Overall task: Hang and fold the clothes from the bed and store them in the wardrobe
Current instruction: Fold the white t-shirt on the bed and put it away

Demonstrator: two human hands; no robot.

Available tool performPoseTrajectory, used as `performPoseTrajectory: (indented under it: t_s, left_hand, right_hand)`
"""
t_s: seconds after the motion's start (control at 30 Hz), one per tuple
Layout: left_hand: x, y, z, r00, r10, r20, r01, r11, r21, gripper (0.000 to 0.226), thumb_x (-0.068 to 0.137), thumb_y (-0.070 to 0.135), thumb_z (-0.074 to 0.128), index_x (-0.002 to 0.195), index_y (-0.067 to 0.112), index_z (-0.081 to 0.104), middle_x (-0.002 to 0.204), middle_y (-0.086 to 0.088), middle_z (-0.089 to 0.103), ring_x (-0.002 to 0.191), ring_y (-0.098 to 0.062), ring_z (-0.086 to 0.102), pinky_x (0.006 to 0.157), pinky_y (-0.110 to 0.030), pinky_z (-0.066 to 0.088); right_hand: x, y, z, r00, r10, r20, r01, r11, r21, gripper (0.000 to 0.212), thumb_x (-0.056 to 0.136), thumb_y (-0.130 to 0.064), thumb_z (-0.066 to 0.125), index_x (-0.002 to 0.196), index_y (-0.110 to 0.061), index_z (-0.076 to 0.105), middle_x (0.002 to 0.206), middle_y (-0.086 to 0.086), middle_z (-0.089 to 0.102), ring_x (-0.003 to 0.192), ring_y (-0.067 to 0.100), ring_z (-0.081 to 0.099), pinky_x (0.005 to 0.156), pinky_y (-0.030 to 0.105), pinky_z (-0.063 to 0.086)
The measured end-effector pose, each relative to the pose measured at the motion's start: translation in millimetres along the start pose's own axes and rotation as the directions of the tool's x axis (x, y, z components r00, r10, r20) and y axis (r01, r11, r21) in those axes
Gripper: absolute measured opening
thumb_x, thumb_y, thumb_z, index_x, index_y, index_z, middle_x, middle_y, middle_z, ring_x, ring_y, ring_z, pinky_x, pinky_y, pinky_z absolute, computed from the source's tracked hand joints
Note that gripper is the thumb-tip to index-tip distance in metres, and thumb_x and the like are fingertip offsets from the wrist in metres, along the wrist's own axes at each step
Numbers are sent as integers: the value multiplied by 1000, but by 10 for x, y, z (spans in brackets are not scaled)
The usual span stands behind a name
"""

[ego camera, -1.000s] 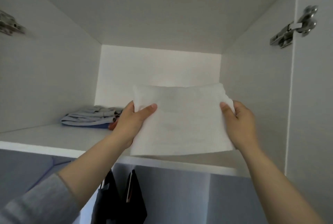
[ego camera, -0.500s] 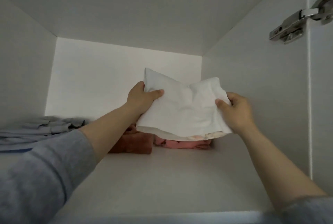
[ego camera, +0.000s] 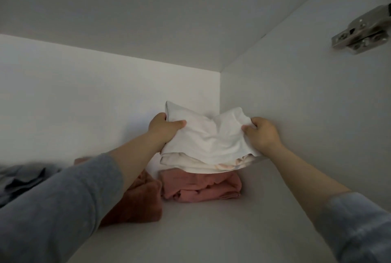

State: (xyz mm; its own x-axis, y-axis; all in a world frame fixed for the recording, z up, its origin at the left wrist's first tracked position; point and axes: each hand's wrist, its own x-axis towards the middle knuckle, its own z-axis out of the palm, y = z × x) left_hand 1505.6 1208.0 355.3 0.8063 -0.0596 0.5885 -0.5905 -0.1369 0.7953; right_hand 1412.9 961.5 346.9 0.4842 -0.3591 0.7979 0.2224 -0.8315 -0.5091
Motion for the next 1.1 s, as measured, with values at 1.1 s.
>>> performPoseTrajectory:
  t_s: [1.1]
  left_hand:
    - [416,-1172,409,873,-482,71,478,875,75,64,82,22,76,132,-5,48,130,-18,56,116,-32,57,79,-31,45]
  right_hand:
    - [224,572,1265,769,98,631,184,912,-366,58,96,-53,48,142,-19,49,152,4,42,139,20,38,112,27,27]
